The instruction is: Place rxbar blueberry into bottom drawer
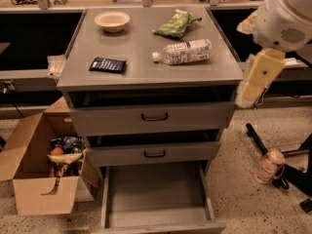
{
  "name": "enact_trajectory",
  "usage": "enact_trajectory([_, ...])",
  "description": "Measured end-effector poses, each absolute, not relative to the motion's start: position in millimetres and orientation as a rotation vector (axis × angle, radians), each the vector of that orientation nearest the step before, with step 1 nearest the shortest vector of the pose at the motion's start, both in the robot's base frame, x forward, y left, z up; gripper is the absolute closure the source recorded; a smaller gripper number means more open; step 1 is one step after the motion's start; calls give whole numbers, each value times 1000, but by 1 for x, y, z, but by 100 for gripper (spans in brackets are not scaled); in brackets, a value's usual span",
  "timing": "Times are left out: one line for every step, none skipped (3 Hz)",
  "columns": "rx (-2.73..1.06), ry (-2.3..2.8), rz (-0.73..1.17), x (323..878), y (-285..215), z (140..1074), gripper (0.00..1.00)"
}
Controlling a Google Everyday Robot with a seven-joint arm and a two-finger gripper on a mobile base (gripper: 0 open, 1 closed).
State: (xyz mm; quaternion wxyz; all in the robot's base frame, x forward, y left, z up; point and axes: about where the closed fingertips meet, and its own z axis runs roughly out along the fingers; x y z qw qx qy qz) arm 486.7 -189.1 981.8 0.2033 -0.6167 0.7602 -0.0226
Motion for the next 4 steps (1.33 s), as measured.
enact_trajectory([-1755,1948,57,551,-132,988,0])
enact_trajectory([-1737,1776,333,610,-50,985,0])
enact_trajectory([-1740,1653,532,629,5,980,0])
enact_trajectory([-1728,1656,533,632,6,979,0])
